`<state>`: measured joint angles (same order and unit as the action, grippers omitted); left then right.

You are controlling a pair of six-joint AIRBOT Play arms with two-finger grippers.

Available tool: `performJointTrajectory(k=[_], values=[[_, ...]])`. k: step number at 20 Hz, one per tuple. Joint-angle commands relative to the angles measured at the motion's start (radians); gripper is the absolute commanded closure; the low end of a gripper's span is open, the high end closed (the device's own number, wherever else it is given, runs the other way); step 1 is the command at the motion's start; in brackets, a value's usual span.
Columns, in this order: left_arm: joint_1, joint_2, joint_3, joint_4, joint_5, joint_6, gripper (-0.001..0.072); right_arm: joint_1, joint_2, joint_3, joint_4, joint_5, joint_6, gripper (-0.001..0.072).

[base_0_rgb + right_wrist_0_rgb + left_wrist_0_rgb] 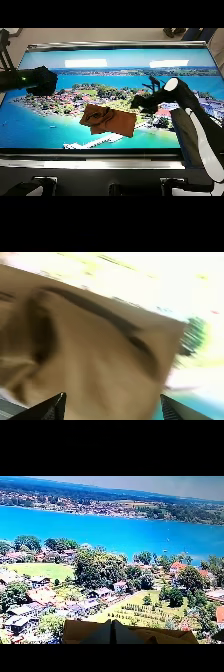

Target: Fold the shirts.

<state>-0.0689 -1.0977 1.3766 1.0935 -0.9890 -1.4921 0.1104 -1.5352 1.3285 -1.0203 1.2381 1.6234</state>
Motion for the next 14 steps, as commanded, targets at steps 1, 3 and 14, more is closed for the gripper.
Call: performJointTrajectory(k=[1,3,14], values=[[-0.003,0.002,-0.007,-0.005,-0.001,0.002,0.0677,-0.063,0.019,-0.169,-0.020,0.031,0.022,0.0052],[-0.003,0.002,-0.007,-0.029,-0.007,0.000,0.0677,-0.023,-0.006,-0.270,0.105,-0.106,-0.015,0.0052],[-0.003,0.000,-0.007,-0.045,-0.013,0.005,0.0676,-0.028,0.034,-0.085,0.303,-0.058,-0.200,0.0677]])
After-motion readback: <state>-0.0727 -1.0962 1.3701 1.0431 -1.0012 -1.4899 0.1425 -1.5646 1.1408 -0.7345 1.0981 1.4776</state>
